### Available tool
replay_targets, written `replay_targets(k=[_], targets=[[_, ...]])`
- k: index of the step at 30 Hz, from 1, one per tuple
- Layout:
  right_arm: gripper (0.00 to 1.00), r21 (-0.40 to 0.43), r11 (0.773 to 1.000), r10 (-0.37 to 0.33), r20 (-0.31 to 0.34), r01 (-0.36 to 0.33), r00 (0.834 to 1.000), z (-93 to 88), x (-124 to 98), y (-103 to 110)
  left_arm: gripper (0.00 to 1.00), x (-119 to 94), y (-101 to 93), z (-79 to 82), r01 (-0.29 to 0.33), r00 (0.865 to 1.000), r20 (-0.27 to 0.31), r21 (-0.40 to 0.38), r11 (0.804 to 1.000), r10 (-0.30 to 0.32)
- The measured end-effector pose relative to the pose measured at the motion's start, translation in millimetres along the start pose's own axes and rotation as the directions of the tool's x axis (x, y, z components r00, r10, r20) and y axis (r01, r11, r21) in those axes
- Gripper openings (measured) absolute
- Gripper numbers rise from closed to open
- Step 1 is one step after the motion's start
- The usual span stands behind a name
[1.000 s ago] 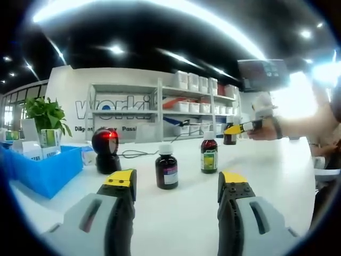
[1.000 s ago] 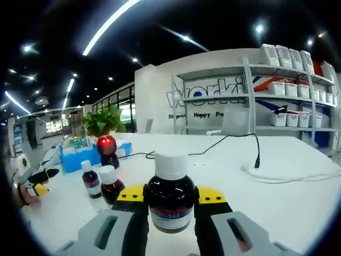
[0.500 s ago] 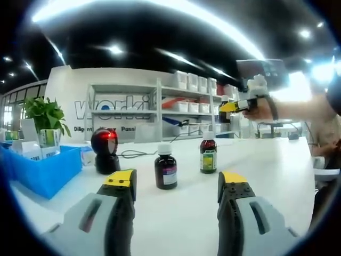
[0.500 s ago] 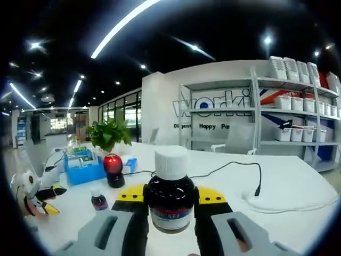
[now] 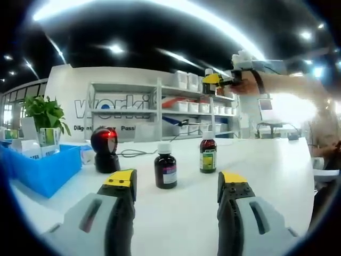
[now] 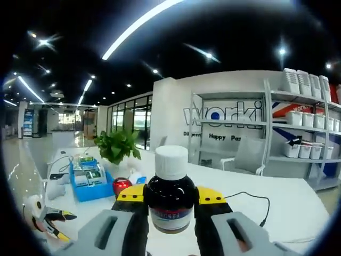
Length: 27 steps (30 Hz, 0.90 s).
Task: Rotate the medicine bottle to make it face forward pick up the medicine bottle inspect the drug traceability code place the medicine on the table
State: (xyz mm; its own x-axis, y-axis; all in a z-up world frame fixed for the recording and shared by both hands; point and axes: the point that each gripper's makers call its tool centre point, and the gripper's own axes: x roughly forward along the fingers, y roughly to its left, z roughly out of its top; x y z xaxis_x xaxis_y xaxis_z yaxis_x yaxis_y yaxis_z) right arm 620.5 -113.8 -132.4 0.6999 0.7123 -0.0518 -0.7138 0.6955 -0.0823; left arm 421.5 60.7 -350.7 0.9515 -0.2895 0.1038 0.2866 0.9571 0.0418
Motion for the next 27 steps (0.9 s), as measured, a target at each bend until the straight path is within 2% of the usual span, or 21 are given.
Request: replay_targets(k=[2,4,9,11,14,22,24,27], targets=[[0.28,-0.02,1.0,0.01,0.012,-0.01,1.0,13.1,7,5,0.52,0,-0.7,0.3,0.003,1.0,0.001,-0.001,1.0,-0.003],[0.28,-0.006,1.0,0.025,0.017,-0.025,1.0,21.6,15,13,0.52,0,-1.2,1.1,0.005,1.0,0.006,-0.003,1.0,-0.005],[0.28,-0.01,0.999,0.042,0.026,-0.042,0.999,23.6,37,28,0.52,0,-0.3,-0.4,0.0,1.0,0.001,-0.006,1.0,0.0],[0.28,0.005,0.998,0.057,0.004,-0.057,0.998,16.3,48,35,0.52,1,-0.9,-2.9,0.002,1.0,-0.011,-0.001,1.0,-0.002],[0.28,-0.017,0.997,0.073,-0.017,-0.074,0.997,14.9,64,43,0.52,0,-2.2,-2.2,0.007,1.0,-0.01,0.002,1.0,-0.007],[0.28,-0.004,0.993,0.12,0.002,-0.12,0.993,40.8,104,71,0.52,0,-3.8,-1.0,0.015,1.0,-0.003,-0.004,1.0,-0.015],[0.28,-0.004,0.992,0.128,-0.002,-0.128,0.992,39.9,113,78,0.52,-1,-3.7,-0.5,0.013,1.0,0.0,-0.001,1.0,-0.013],[0.28,-0.019,0.989,0.149,-0.024,-0.149,0.989,23.2,129,93,0.52,-1,-3.2,-0.3,0.011,1.0,0.001,-0.001,1.0,-0.011]])
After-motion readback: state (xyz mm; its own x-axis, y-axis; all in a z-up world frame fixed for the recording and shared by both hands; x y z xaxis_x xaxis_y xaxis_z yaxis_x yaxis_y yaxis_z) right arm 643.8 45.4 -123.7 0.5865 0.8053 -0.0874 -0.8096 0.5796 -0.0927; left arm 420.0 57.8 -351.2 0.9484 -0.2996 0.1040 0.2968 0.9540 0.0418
